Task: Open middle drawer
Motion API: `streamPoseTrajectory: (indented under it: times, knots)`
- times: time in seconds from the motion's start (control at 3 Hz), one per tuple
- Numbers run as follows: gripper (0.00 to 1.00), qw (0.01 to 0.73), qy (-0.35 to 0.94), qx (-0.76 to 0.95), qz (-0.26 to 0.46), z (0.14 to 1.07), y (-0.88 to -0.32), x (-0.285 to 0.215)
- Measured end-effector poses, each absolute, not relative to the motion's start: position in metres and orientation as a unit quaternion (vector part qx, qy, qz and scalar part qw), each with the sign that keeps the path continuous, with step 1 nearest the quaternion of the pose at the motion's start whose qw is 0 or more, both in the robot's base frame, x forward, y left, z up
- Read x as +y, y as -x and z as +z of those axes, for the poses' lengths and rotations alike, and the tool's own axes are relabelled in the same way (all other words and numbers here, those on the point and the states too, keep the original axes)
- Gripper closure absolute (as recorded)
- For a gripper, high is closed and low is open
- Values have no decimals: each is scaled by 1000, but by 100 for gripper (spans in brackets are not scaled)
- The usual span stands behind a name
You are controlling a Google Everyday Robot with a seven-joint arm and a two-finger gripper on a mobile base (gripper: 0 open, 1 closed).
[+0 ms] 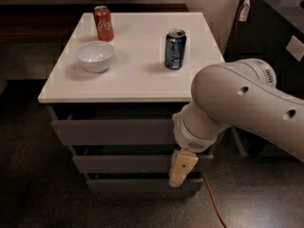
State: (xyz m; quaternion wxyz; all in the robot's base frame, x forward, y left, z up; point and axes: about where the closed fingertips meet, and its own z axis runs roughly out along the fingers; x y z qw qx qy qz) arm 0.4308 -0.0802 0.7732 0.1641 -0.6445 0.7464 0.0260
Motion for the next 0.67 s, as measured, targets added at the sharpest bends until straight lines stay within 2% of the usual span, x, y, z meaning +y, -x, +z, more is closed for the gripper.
streamPoseTrajectory:
  times: [0.67]
  knots:
    - [0,167,666,725,46,730,-423,-53]
